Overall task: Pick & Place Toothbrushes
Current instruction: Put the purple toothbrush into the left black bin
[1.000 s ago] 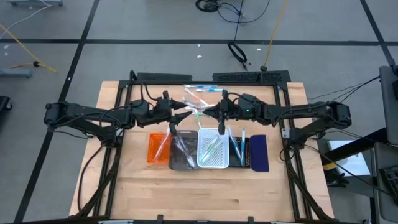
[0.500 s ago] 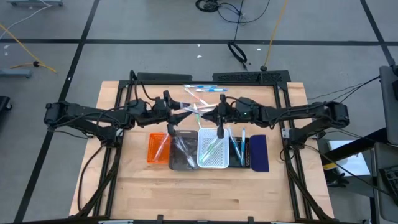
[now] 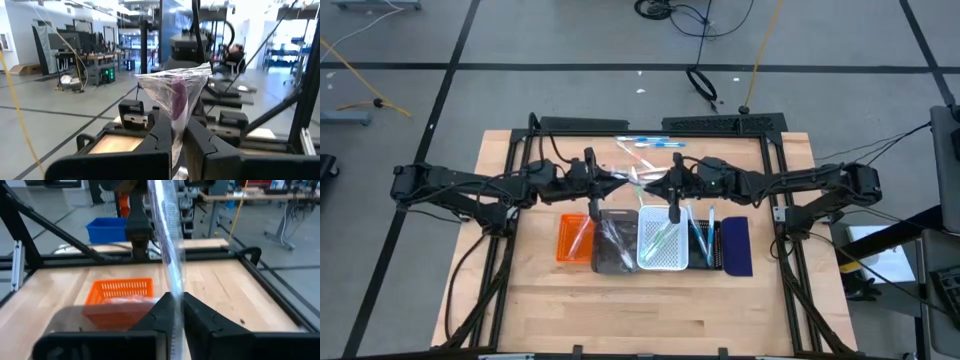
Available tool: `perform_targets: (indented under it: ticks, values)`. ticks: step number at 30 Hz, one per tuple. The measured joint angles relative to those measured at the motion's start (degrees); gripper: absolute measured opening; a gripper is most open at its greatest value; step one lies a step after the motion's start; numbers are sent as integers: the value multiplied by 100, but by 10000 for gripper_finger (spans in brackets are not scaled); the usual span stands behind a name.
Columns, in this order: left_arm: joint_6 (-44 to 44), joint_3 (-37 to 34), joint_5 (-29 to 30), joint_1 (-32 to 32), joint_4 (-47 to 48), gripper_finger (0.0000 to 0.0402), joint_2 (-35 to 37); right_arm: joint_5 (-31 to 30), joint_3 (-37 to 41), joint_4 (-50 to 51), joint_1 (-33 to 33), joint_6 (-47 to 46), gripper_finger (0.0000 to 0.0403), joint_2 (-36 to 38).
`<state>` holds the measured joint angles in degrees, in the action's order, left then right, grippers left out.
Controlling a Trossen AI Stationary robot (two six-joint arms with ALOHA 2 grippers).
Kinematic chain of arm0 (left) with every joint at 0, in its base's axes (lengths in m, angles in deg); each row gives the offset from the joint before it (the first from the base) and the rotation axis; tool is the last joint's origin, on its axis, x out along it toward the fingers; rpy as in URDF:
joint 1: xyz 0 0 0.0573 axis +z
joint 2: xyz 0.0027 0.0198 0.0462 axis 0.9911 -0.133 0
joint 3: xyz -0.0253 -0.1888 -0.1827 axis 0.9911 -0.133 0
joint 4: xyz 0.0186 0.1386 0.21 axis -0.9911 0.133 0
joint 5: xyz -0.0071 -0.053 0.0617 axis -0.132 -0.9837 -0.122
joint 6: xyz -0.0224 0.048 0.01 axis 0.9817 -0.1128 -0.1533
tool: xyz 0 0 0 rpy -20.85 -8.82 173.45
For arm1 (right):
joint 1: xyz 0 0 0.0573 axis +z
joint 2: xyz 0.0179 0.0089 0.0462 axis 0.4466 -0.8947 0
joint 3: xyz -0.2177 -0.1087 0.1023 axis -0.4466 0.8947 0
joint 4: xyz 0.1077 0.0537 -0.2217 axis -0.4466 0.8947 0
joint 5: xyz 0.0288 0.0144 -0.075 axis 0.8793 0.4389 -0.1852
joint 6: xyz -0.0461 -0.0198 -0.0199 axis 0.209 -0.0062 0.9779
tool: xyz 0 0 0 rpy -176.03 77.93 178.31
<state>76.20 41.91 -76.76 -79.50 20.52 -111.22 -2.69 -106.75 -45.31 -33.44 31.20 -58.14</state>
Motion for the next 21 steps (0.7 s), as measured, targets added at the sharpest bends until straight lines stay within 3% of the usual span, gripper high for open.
perform_targets:
  ticks: [12, 21]
  values:
    - [-114, -7, -74, -336, 2204, 8, 780, -10, 2, 837, -256, -28, 94, 55]
    - [-82, 0, 41, -1036, 3657, 8, 731, -2, 2, 855, -396, -26, 106, 52]
